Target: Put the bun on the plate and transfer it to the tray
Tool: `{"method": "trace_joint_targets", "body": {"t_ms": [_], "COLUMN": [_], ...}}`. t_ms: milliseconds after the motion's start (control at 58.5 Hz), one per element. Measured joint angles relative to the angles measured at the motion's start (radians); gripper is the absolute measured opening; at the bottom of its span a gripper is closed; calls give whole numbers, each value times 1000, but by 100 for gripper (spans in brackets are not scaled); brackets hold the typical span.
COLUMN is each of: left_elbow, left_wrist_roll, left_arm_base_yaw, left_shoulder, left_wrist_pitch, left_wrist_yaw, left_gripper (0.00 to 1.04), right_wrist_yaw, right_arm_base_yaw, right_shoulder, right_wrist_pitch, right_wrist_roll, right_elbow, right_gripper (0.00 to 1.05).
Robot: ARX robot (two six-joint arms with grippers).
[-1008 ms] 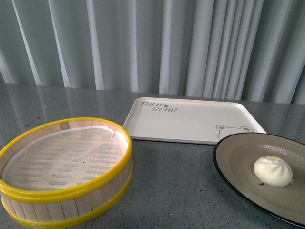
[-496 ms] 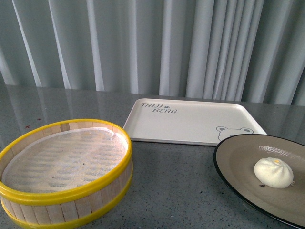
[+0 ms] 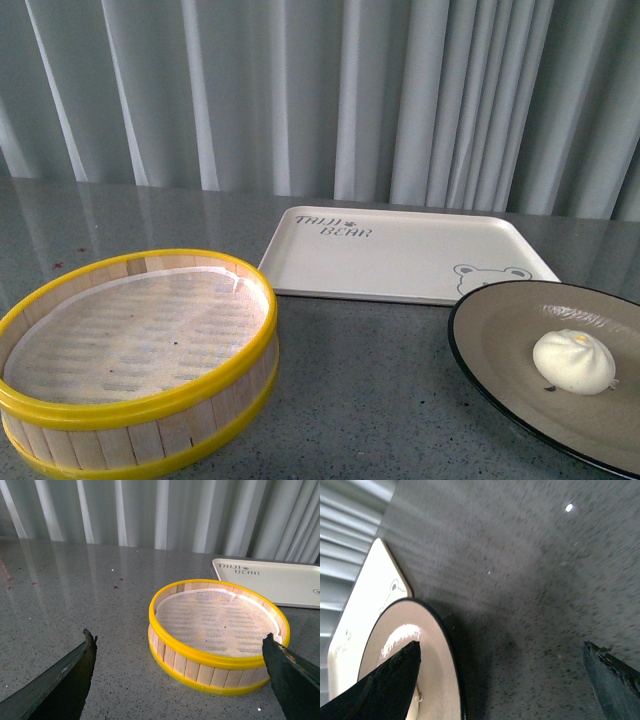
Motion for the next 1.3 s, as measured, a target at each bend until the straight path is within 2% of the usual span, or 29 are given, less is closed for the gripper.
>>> {"method": "trace_joint_targets", "body": {"t_ms": [51,256,598,871,957,1213,1299], "left_elbow": [0,0,0,0,0,0,0], "left_wrist_roll": [0,0,0,0,0,0,0], "left_arm_base_yaw": [0,0,0,0,0,0,0], "left_shoulder": [0,0,0,0,0,0,0], "left_wrist_pitch": [0,0,0,0,0,0,0], "left_wrist_yaw": [0,0,0,0,0,0,0], "left_gripper": [98,98,98,98,98,98,98], "right_wrist_yaw": [-46,-119,-157,-177,-179,-179,-179], "right_arm_base_yaw": [9,30,45,96,110,135,138], "right_shoulder": [40,92,153,230,247,270,270], "right_wrist_pitch": [42,90,158,220,230,246,247], "right_wrist_roll": [19,60,86,117,126,133,133], "right_elbow": [8,17,7,11,16,17,17], "right_gripper": [96,96,96,95,84,41,23]}}
